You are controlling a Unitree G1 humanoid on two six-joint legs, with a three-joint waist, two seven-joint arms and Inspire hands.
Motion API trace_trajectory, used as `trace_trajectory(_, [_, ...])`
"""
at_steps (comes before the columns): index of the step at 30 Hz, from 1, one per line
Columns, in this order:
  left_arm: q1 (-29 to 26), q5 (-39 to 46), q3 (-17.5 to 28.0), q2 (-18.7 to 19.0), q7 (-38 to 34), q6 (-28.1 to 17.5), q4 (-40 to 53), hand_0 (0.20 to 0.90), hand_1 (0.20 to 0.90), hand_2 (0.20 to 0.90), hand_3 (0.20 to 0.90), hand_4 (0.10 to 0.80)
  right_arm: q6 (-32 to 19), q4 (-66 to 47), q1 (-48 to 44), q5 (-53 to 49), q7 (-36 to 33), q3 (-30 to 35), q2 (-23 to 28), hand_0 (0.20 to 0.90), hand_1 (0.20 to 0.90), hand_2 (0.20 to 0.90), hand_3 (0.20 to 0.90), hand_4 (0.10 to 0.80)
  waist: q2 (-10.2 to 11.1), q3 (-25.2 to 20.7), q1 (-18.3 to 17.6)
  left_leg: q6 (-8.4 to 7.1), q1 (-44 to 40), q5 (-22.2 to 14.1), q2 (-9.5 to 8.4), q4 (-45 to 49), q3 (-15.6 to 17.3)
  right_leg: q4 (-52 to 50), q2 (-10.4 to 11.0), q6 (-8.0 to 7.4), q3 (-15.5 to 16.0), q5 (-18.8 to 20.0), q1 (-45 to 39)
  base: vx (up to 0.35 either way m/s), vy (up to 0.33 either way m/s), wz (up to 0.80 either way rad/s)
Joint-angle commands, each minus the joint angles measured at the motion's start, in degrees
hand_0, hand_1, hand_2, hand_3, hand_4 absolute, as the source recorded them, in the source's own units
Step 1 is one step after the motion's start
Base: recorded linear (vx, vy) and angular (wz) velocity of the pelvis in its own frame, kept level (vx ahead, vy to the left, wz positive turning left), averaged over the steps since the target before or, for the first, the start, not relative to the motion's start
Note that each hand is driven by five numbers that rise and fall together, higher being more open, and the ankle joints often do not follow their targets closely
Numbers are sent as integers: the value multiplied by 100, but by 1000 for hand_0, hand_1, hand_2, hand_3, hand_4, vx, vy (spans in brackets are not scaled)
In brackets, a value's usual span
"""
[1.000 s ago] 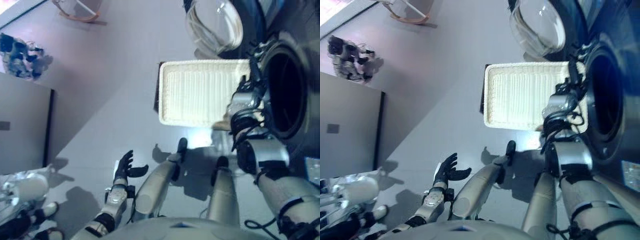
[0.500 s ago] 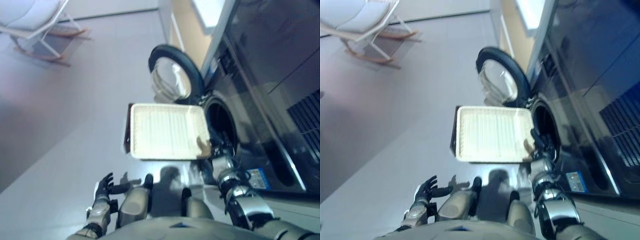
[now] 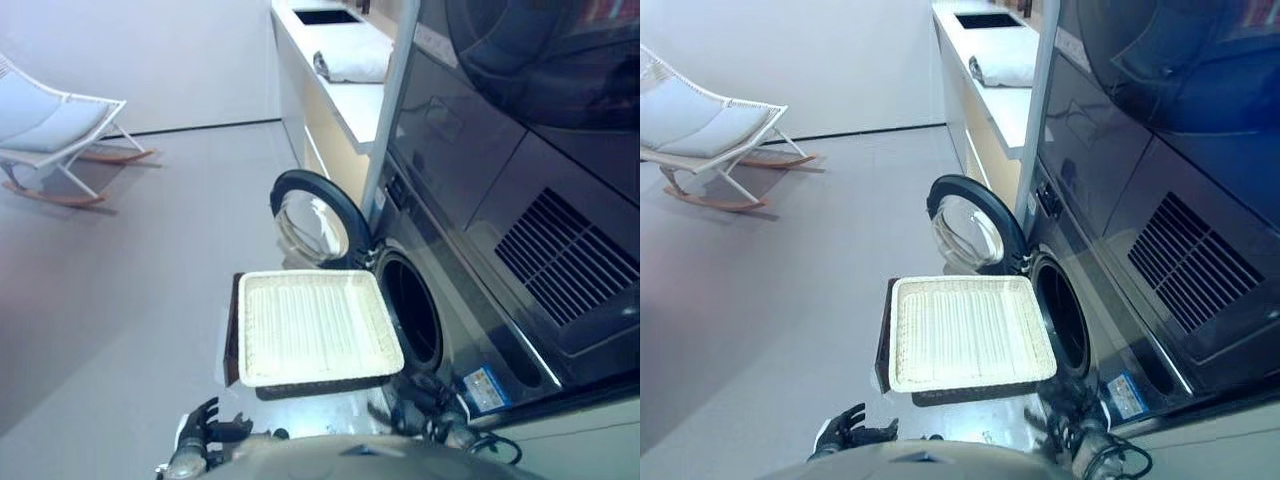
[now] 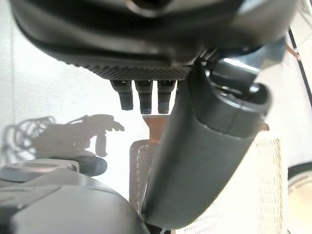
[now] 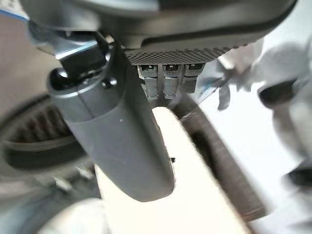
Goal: Pick up the clothes and place them into the washing machine
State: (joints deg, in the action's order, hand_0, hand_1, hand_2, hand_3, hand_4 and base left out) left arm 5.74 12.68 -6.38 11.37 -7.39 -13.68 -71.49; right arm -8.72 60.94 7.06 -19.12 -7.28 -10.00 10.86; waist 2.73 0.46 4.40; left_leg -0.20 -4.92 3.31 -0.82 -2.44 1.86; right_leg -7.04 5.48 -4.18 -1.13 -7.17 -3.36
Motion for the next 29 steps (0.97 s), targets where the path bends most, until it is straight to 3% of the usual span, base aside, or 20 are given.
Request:
trace_trajectory(1, [-34, -575, 131, 128, 46, -83, -183, 900, 900, 900, 900, 800, -103, 33, -2, 1478, -229, -270, 199, 900, 900, 900, 900, 800, 67, -210, 9, 82, 288, -255, -205, 319, 113, -161, 41, -208, 301, 456, 147, 13, -45, -1])
trace_trajectory(8, [-114, -1069, -117, 122, 9, 45, -259, 900, 900, 900, 900, 800, 225, 1458, 24, 2243, -382, -361, 24, 900, 900, 900, 900, 800, 93, -283, -66, 99, 147, -358, -188, 431, -28, -256, 23, -168, 412, 324, -38, 8, -37, 6])
trace_trajectory(20, [-153, -1014, -246, 48, 169, 136, -267, 900, 900, 900, 900, 800, 313, 1648, -202, 2264, -434, -355, 35, 900, 900, 900, 900, 800, 58, -393, -143, 88, 16, -482, -133, 562, -30, -275, -36, -107, 384, 176, -187, 2, -15, 1])
trace_trajectory(29, [-186, -961, -549, -169, 217, 117, -108, 900, 900, 900, 900, 800, 482, 2174, -428, 2361, -465, -224, 185, 900, 900, 900, 900, 800, -111, -361, -155, 89, 51, -474, -143, 514, -78, -205, -10, -96, 426, 190, -165, 0, 0, 0])
